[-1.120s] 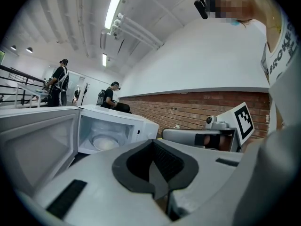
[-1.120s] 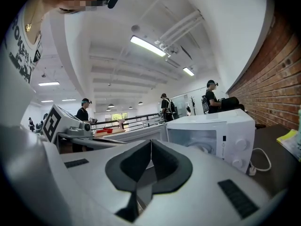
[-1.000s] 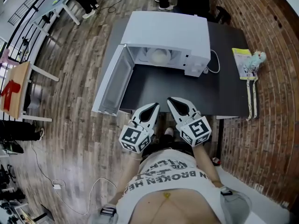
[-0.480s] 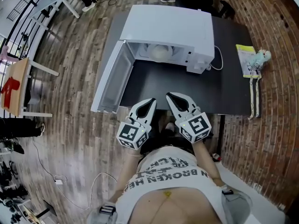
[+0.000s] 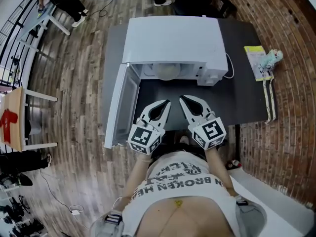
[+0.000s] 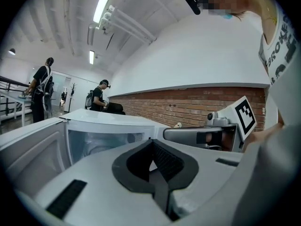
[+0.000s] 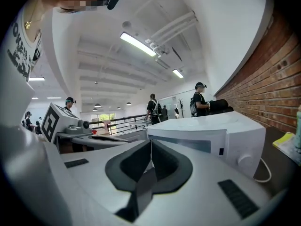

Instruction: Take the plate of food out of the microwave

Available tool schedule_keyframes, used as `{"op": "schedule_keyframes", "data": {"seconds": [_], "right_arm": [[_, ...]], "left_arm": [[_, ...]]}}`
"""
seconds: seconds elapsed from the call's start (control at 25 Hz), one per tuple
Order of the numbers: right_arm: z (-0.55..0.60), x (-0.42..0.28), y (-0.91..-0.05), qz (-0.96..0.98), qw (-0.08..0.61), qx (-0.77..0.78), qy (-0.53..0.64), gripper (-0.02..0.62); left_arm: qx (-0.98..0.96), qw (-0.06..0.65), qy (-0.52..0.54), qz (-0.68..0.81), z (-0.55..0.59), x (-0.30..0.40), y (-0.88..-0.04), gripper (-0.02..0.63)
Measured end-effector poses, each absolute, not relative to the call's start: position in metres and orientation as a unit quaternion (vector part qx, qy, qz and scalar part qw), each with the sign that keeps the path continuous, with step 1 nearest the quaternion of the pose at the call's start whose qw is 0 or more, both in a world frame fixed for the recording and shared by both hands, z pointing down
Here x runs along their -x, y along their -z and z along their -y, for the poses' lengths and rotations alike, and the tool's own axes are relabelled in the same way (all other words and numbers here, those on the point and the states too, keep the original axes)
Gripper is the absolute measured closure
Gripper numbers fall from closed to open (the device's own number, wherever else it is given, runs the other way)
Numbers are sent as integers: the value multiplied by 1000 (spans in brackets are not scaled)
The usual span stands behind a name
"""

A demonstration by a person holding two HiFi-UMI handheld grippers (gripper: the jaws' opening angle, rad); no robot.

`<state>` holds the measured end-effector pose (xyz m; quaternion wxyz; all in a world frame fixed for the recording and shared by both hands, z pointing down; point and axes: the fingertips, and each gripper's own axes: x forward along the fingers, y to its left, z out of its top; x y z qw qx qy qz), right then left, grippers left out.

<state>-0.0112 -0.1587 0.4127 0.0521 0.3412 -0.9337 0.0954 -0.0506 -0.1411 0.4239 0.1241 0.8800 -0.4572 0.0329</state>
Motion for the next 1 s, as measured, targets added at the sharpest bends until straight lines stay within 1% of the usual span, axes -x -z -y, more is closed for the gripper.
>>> {"op": "schedule_keyframes", "data": {"seconds": [0.24, 0.52, 0.76, 1.0], "right_arm": [[196, 40, -419, 924, 54, -364, -100, 586], [227, 60, -430, 910, 64, -392, -117, 586], [242, 67, -454, 896, 71, -414, -146, 586], [252, 63, -467, 893, 82, -416, -153, 586]], "left_arm": [[-892, 127, -29, 434, 184, 74, -425, 600], [-891, 164, -20, 423, 217, 97, -440, 600], [-888, 202, -10, 413, 237, 110, -461, 600], [-884, 216, -21, 415, 246, 110, -475, 600]]}}
